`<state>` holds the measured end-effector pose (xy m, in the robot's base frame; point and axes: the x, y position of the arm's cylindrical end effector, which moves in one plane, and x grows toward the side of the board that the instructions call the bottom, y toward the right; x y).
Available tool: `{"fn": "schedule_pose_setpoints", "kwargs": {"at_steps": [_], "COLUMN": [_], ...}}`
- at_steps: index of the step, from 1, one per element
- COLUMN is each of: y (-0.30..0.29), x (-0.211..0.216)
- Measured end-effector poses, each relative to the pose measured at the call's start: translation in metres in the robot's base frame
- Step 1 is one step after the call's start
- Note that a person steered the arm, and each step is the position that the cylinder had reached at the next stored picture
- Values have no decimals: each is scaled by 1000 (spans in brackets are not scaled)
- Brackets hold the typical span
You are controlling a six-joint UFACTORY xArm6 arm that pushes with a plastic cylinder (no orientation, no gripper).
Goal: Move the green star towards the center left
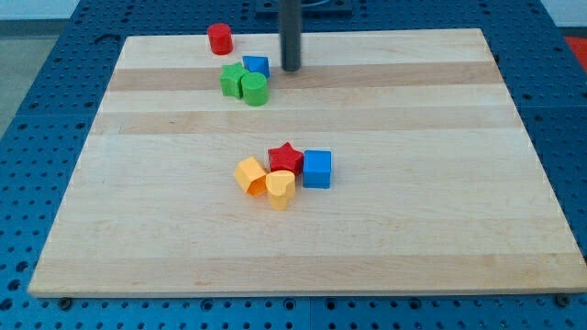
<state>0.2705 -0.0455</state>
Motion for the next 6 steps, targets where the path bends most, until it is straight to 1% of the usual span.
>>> {"fn": "schedule_pose_setpoints", "kwargs": {"at_steps": [1, 3, 4, 6], "y": [-36, -52, -64, -111], "x": [7, 49, 60, 53]}}
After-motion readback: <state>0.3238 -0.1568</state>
